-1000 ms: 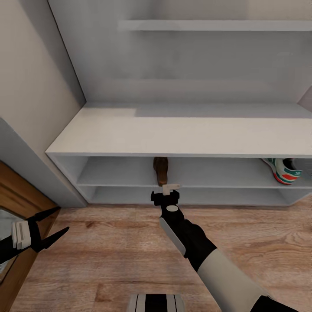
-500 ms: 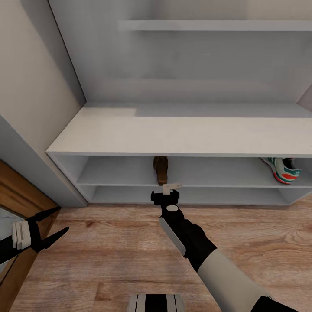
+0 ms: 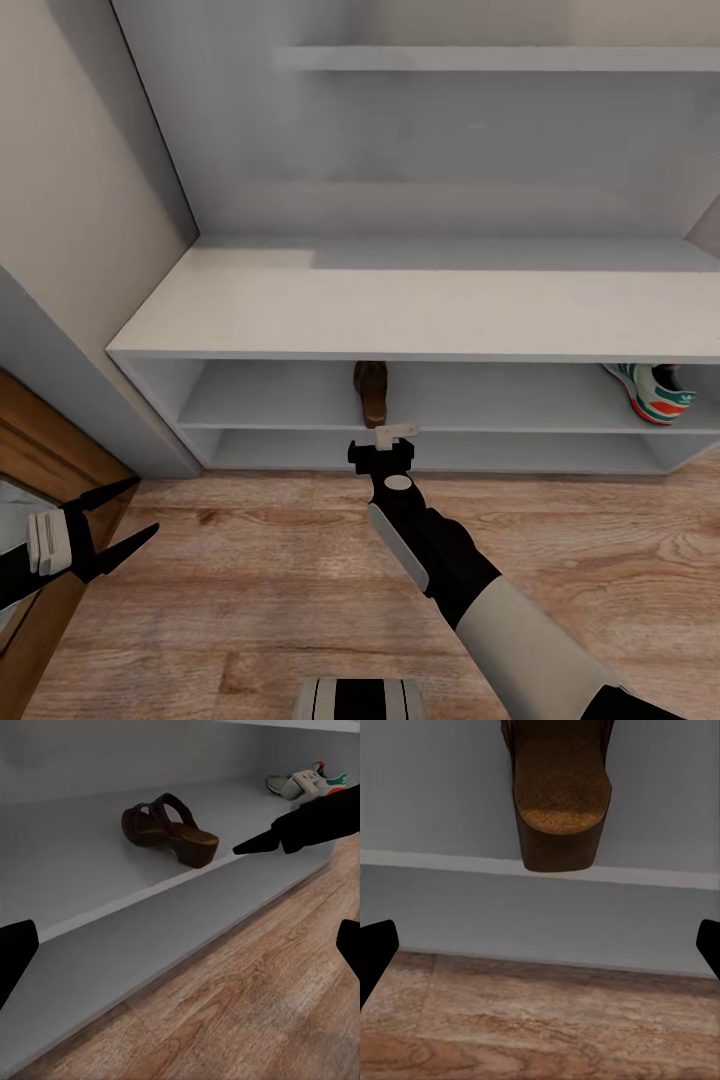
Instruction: Pick up the two gym shoes and the two sandals from the corridor floor and place them onto the hallstand (shoe rack) in the corridor, making sure they are on the rack and not on the floor. Arrange them so the two gym shoes are next to each other and the two sandals are next to each other.
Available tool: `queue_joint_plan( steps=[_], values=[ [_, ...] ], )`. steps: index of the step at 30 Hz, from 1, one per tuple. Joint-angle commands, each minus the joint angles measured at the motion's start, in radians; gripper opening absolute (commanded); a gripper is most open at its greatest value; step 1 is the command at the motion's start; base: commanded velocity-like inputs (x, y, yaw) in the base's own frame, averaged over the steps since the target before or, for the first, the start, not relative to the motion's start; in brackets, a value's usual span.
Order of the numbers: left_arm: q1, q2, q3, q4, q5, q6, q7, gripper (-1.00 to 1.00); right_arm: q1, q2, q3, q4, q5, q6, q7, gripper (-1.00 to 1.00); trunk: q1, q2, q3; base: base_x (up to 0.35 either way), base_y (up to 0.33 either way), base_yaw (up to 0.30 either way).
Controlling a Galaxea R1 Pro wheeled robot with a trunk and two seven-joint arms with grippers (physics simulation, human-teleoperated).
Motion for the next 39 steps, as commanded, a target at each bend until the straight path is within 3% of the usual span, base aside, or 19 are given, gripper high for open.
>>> queue_joint_plan(
  steps=[1, 13, 39],
  values=[
    [-0.001, 0.0, 0.0, 0.0, 0.002, -0.001, -0.003, 1.0, -0.001, 0.0, 0.002, -0.001, -0.005, 0.004, -0.007, 1.0, 0.0, 0.0, -0.001, 0.0, 0.0, 0.0],
    [-0.046, 0.014, -0.001, -0.032, 0.004, -0.013, -0.018, 1.0, -0.023, -0.007, -0.004, -0.028, 0.003, 0.005, -0.019, 1.0, 0.0, 0.0, -0.001, 0.0, 0.0, 0.0],
    [-0.046, 0.014, -0.001, -0.032, 0.004, -0.013, -0.018, 1.0, -0.023, -0.007, -0.004, -0.028, 0.003, 0.005, -0.019, 1.0, 0.0, 0.0, -0.001, 0.0, 0.0, 0.0]
  ],
)
